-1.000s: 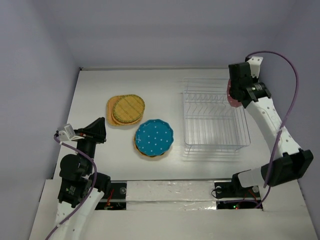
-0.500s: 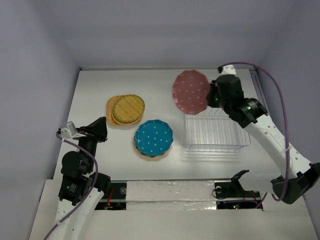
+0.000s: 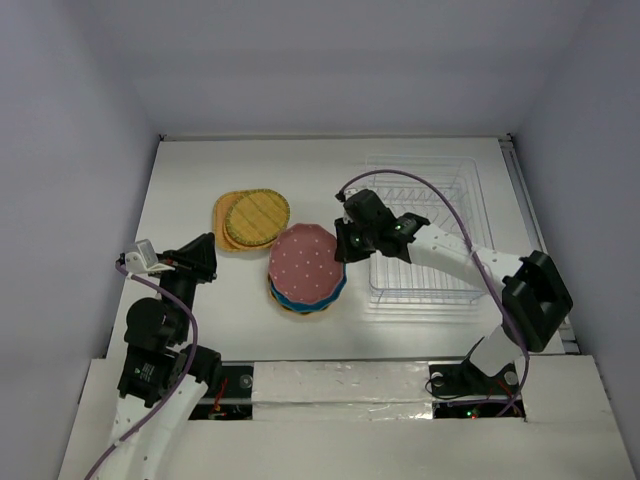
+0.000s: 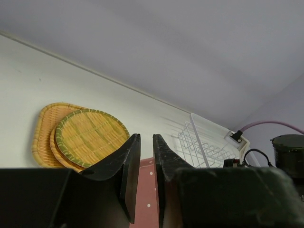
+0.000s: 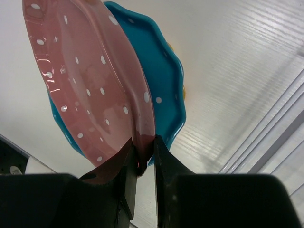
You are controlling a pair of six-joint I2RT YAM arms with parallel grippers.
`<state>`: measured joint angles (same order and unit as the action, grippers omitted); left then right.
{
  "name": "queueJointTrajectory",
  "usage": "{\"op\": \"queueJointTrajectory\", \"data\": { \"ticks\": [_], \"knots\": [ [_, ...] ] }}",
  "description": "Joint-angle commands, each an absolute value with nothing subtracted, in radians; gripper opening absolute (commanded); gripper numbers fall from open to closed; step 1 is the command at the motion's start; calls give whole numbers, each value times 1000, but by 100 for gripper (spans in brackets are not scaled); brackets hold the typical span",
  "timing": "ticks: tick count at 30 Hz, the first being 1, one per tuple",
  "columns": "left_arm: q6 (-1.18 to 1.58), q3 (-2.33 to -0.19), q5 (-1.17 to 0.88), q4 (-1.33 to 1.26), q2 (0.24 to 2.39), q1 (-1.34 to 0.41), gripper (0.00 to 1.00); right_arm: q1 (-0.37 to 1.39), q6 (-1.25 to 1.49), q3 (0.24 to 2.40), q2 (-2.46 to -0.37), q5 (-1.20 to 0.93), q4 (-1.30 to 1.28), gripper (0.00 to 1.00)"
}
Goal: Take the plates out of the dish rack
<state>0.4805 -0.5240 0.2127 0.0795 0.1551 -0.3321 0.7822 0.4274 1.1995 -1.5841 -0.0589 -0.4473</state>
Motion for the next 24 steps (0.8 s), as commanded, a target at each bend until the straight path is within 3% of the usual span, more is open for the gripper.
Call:
{"op": "queueJointTrajectory", "data": {
  "ticks": [1,10,13,24],
  "knots": [
    [476,-555,207,51,173,-336,14,781,472,1215,-1535,-106,-210,0],
    [479,-554,207,49,170,-327,14,781,460,1137,-1594,-130,-222,0],
    [477,-554,207,48,173,-327,15,781,449,1118,-1589,-117,-245,10],
    [477,-551,207,40,175,-308,15,781,407,1091,-1500,40,-357,71]
  ]
}}
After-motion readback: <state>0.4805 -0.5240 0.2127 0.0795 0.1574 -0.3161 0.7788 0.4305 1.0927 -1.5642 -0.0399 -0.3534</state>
